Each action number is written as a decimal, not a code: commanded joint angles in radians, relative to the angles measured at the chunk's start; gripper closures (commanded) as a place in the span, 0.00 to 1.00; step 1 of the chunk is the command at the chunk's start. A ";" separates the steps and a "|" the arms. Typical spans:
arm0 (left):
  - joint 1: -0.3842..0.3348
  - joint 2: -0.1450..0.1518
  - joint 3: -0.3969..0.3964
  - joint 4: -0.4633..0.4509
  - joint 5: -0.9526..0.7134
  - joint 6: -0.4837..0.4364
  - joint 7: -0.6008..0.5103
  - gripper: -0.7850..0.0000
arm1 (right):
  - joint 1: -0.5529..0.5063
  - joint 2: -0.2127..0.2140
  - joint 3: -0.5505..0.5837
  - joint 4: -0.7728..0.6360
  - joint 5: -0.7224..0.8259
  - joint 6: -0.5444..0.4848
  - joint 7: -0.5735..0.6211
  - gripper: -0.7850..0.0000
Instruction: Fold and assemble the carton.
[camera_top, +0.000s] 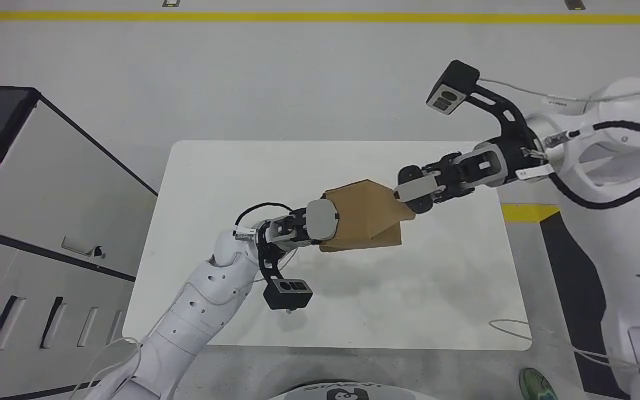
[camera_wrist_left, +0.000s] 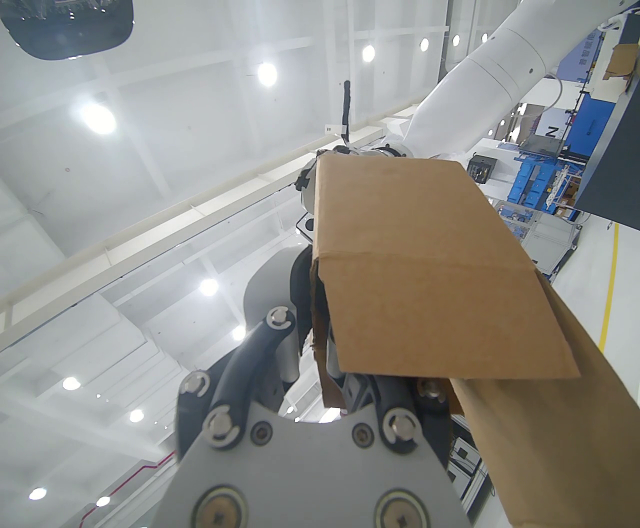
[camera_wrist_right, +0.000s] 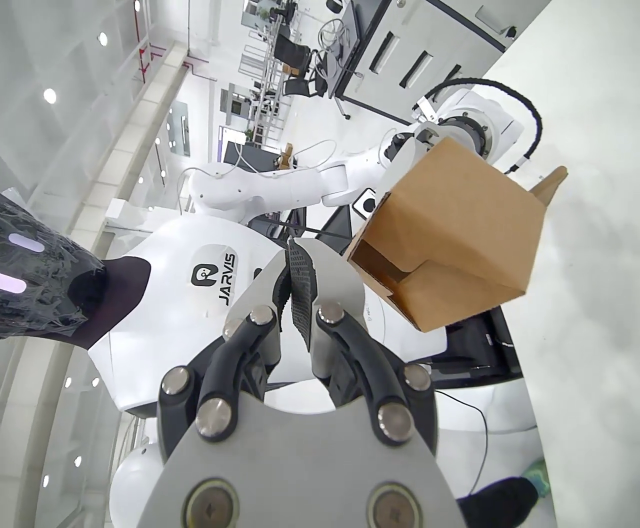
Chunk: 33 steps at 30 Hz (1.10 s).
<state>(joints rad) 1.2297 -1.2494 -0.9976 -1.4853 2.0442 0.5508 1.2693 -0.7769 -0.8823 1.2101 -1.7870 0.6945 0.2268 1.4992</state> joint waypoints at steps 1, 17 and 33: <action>0.000 0.000 0.000 0.000 0.000 0.000 0.000 1.00 | -0.004 0.002 -0.001 -0.004 -0.012 0.004 0.009 1.00; 0.000 0.000 0.000 0.000 0.000 0.000 0.000 1.00 | -0.063 0.021 0.001 -0.020 -0.085 0.026 0.017 1.00; 0.000 0.000 0.000 0.000 0.000 0.000 0.000 1.00 | 0.014 0.024 -0.059 -0.016 -0.206 0.014 0.035 1.00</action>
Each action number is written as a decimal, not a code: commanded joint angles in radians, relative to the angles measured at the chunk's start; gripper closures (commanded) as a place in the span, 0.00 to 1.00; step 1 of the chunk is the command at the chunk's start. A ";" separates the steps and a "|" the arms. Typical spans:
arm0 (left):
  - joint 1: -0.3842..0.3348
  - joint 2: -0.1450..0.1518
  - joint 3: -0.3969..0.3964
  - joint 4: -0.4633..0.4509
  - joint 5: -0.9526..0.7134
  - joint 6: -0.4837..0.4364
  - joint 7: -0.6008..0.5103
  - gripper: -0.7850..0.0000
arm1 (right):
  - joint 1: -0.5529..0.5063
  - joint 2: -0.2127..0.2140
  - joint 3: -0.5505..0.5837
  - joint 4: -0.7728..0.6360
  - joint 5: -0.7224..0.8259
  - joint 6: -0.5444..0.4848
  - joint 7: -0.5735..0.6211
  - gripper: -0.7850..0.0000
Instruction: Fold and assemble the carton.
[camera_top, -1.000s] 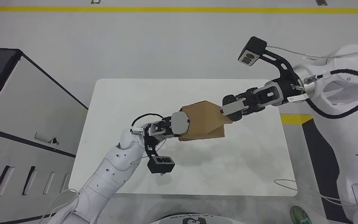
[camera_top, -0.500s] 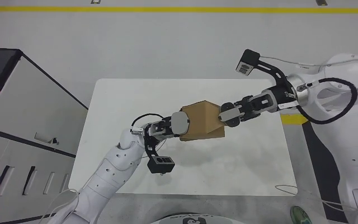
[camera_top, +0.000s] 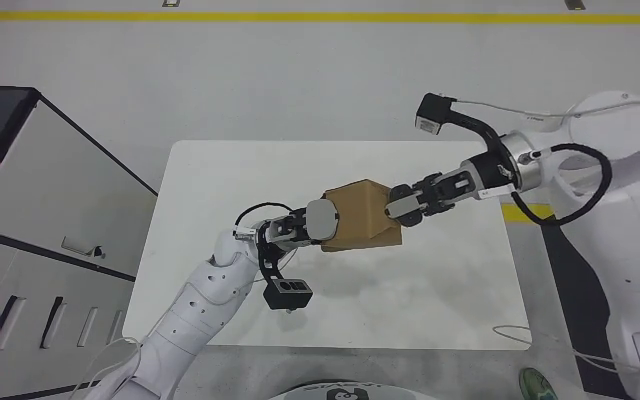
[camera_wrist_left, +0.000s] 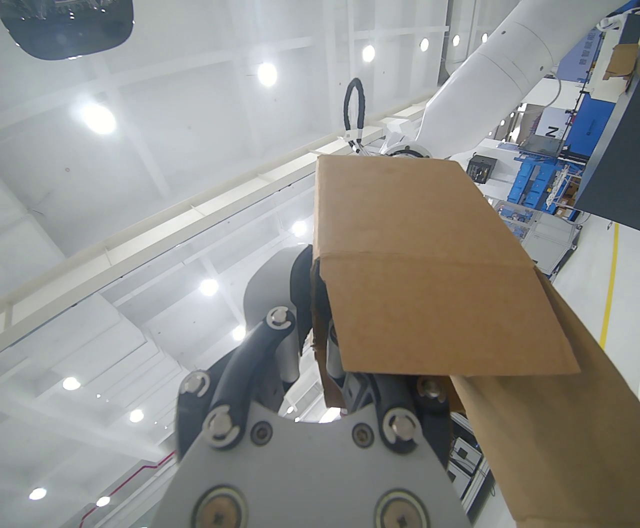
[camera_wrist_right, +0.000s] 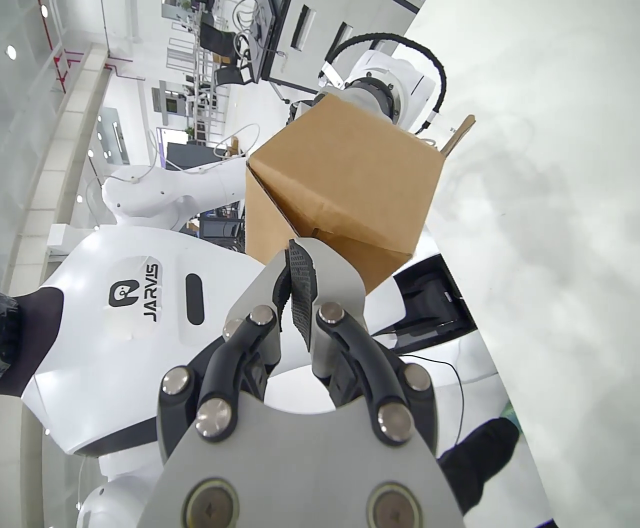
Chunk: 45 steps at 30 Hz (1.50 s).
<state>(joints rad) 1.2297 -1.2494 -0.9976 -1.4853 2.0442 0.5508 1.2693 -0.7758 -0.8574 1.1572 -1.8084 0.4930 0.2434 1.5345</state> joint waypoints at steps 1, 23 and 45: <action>0.000 0.000 0.000 0.000 0.000 0.000 0.000 1.00 | 0.026 -0.003 -0.013 0.010 -0.009 -0.008 0.000 1.00; 0.000 0.000 0.000 0.000 0.000 0.000 0.000 1.00 | 0.016 0.003 -0.010 -0.043 -0.024 -0.110 -0.060 1.00; 0.000 0.000 0.000 0.000 0.000 0.000 0.000 1.00 | -0.052 0.025 0.066 -0.149 -0.107 -0.231 -0.128 1.00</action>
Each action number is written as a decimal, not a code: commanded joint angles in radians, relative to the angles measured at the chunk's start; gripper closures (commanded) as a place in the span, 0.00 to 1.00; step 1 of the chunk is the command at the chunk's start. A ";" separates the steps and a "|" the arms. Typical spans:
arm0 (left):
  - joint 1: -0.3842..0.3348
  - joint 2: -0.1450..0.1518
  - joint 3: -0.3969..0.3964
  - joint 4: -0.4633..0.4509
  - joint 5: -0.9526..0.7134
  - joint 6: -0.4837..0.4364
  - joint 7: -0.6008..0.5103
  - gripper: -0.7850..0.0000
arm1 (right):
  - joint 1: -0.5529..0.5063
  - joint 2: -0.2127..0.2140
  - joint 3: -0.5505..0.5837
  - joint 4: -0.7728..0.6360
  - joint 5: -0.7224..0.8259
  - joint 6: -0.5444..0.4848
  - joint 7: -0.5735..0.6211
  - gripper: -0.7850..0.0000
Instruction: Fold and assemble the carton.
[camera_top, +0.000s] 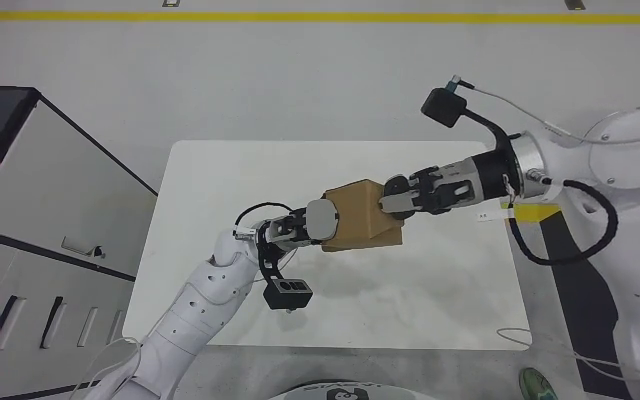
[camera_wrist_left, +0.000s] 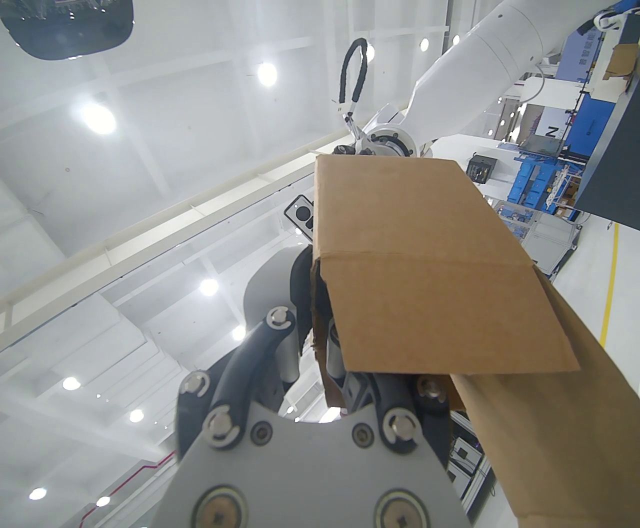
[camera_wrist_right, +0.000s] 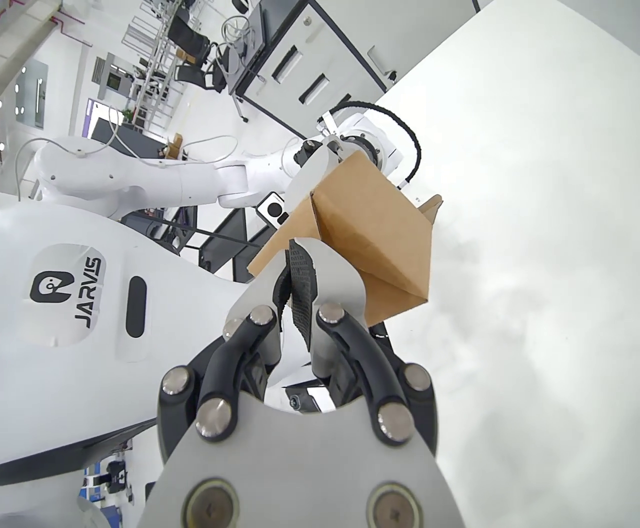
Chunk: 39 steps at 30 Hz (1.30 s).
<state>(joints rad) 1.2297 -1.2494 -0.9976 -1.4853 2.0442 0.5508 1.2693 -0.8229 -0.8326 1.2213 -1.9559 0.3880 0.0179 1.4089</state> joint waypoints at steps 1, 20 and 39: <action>0.000 0.000 0.000 0.000 0.000 0.000 0.000 1.00 | -0.004 0.001 0.002 -0.001 -0.002 -0.006 -0.003 1.00; 0.000 0.000 0.000 0.000 0.000 0.000 0.000 1.00 | -0.019 0.009 0.027 -0.065 -0.085 -0.087 -0.021 1.00; 0.000 0.000 0.000 0.000 0.000 0.000 0.000 1.00 | 0.001 0.020 0.039 -0.122 -0.192 -0.279 -0.006 1.00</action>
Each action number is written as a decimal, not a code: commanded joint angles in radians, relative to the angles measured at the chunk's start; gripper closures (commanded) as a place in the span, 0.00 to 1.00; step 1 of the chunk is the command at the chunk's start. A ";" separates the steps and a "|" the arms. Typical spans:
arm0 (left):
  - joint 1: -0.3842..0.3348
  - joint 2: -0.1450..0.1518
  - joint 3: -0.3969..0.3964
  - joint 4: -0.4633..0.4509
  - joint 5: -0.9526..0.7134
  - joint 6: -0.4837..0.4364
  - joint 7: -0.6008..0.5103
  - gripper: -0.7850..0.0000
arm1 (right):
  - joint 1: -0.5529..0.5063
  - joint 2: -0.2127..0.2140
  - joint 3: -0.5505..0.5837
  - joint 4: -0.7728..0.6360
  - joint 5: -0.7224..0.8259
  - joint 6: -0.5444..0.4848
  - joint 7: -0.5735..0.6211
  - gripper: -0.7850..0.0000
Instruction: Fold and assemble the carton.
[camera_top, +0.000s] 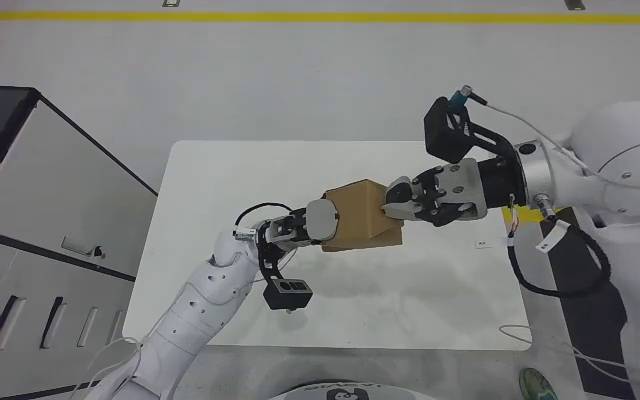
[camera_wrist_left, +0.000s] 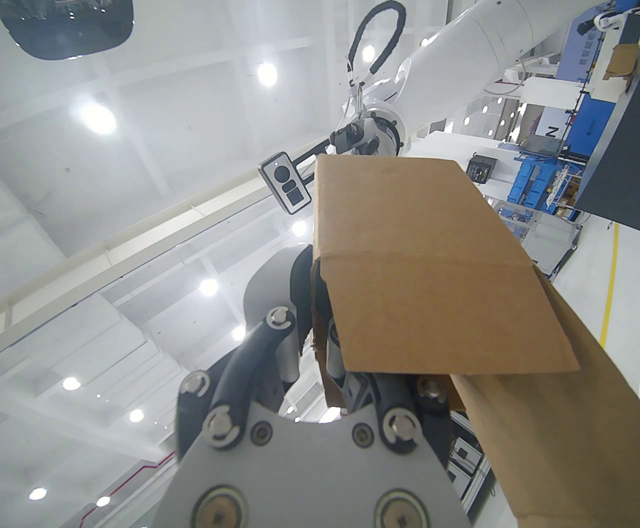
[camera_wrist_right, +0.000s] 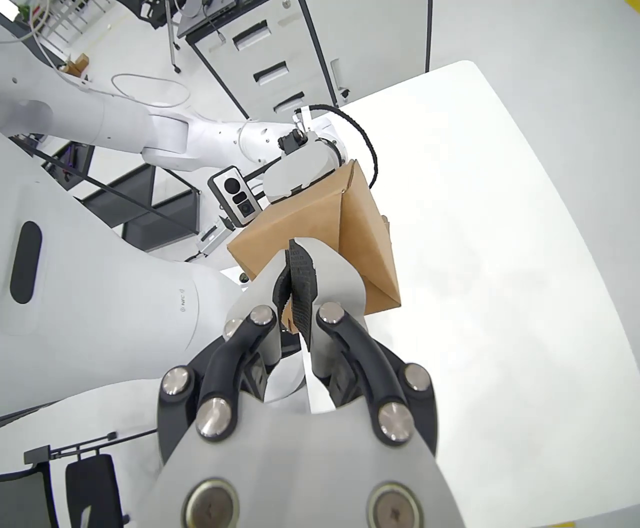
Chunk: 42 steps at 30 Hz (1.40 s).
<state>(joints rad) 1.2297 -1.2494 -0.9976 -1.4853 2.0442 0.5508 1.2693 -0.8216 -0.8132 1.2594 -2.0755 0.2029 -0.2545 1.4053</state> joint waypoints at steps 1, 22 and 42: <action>0.000 0.000 0.000 0.000 0.000 0.000 0.000 1.00 | 0.000 0.001 0.001 -0.004 -0.014 -0.012 -0.005 1.00; 0.000 0.000 0.000 0.000 0.000 0.000 0.000 1.00 | 0.036 0.009 -0.048 -0.016 -0.071 -0.031 0.024 1.00; 0.000 0.000 0.000 0.000 0.000 0.000 0.000 1.00 | 0.070 0.011 -0.101 -0.018 -0.097 -0.026 0.012 1.00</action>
<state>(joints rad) 1.2297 -1.2494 -0.9976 -1.4853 2.0442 0.5508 1.2693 -0.7530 -0.8025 1.1614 -2.0927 0.1068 -0.2803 1.4172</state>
